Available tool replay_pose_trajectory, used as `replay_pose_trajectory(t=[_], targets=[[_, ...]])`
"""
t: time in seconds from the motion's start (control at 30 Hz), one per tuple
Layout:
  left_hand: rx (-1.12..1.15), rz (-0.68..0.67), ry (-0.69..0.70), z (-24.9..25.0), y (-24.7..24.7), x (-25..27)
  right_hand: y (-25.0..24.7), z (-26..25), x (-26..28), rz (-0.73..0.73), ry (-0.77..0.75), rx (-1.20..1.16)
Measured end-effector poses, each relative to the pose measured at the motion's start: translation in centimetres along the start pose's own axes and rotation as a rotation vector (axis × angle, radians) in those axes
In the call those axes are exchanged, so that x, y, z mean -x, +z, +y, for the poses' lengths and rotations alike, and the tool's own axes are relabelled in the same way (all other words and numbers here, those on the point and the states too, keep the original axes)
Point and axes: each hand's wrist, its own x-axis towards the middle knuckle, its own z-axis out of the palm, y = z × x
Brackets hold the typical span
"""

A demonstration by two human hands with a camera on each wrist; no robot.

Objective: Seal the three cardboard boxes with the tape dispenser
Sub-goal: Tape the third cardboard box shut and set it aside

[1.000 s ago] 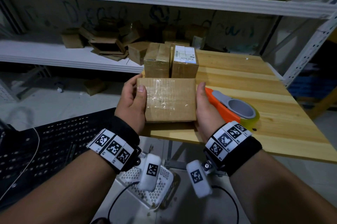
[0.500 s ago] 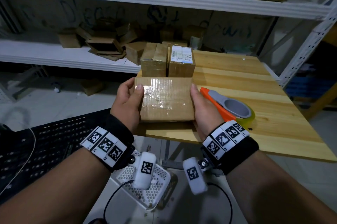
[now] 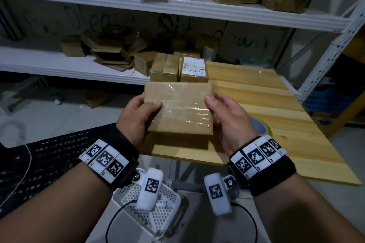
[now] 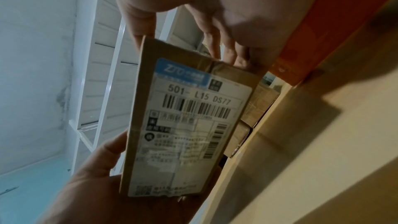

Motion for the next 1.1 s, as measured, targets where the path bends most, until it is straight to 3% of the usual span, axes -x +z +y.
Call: replay_pose_trajectory(t=[0.27, 0.53, 0.8, 0.97, 1.1], targets=[[-0.167, -0.052, 0.075, -0.2, -0.1, -0.6, -0.9, -0.5, 0.1, -0.059, -0.155, 0.001], [-0.045, 0.092, 0.07, 0.1, 1.1, -1.7, -1.9, -2.1, -0.4, -0.097, -0.203, 0.051], [-0.108, 0.003, 0.132, 1.9, 4.3, -3.3, -3.2, -4.8, -0.7, -0.064, -0.297, 0.131], [-0.282, -0.044, 0.195, 3.3, 6.1, -5.5, -4.8, -5.8, -2.3, 0.031, -0.409, 0.161], [-0.42, 0.058, 0.282, 3.3, 6.6, -7.7, -6.2, -6.4, -4.6, 0.203, -0.487, 0.136]])
